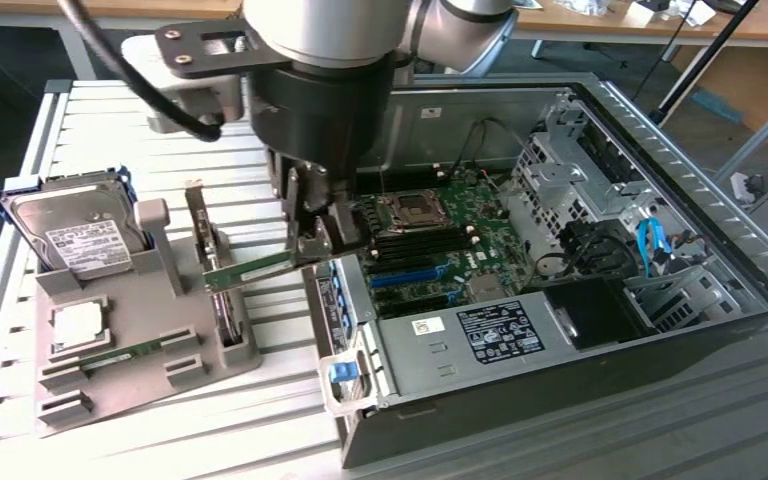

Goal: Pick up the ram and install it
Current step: 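Pick up the ram and move it above insertion slot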

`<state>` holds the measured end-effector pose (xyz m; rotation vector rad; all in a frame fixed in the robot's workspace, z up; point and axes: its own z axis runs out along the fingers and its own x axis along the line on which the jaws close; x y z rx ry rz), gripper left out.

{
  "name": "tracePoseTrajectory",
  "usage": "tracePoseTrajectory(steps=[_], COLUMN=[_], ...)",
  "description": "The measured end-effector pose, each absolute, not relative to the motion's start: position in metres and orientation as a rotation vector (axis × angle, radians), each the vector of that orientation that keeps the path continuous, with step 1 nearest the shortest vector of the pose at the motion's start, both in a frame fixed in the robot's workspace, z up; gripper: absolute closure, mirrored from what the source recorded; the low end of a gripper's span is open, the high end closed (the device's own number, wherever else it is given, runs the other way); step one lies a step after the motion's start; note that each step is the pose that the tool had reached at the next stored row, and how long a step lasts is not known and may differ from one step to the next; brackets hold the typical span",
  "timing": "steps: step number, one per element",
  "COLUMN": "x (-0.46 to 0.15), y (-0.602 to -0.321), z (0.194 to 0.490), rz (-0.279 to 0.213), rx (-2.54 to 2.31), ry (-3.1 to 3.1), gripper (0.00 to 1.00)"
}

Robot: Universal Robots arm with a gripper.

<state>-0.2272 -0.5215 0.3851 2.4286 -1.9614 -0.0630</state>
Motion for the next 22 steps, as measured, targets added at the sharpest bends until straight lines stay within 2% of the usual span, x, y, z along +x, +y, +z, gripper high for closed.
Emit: tracePoseTrajectory(steps=[22], x=[-0.112], y=[-0.522], z=[0.385], rz=[-0.063], rx=[2.429], ry=[-1.961], gripper=[0.86])
